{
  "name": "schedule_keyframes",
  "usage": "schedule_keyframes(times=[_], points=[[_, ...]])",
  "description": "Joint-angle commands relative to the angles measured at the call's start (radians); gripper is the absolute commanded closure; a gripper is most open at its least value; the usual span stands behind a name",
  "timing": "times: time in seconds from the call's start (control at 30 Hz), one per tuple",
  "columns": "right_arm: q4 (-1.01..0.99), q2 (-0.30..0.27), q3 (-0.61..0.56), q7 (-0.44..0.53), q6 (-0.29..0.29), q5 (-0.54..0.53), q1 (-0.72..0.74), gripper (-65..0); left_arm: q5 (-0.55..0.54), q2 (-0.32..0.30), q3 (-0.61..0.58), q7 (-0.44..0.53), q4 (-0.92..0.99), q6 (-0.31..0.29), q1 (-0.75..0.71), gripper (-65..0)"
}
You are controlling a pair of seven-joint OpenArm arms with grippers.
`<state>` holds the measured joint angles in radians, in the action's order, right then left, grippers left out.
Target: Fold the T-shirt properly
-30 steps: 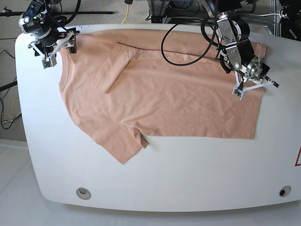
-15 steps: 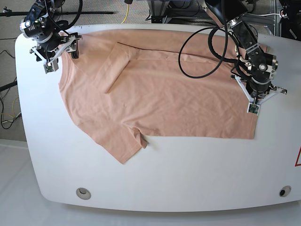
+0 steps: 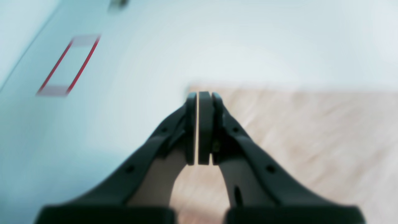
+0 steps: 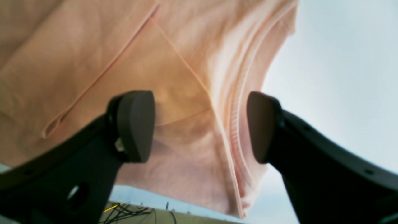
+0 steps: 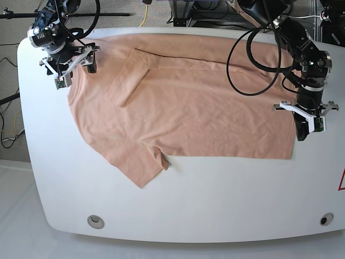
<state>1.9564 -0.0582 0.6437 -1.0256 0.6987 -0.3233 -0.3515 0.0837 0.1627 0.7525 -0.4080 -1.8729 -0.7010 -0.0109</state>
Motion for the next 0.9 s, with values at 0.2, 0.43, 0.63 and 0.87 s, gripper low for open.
schedule_keyframes(times=[0.2, 0.43, 0.63, 0.87], points=[[0.021, 0.033, 0.021, 0.074, -0.001, -0.012, 0.073, -43.1, -0.101, -0.006, -0.024, 0.041, -0.006, 0.003, -0.001, 0.0], [0.014, 0.05, 0.023, 0.189, -0.001, -0.012, 0.124, -43.6, -0.098, -0.006, -0.089, 0.041, 0.055, 0.003, -0.033, 0.0], [-0.01, 0.05, 0.021, 0.255, -0.027, -0.012, 0.164, -43.6, -0.098, -0.006, -0.118, 0.041, 0.112, 0.003, -0.048, 0.0], [-0.088, 0.036, 0.02, 0.282, -0.049, -0.009, 0.216, -43.6, -0.098, -0.006, -0.121, 0.044, 0.163, 0.063, -0.047, 0.0]])
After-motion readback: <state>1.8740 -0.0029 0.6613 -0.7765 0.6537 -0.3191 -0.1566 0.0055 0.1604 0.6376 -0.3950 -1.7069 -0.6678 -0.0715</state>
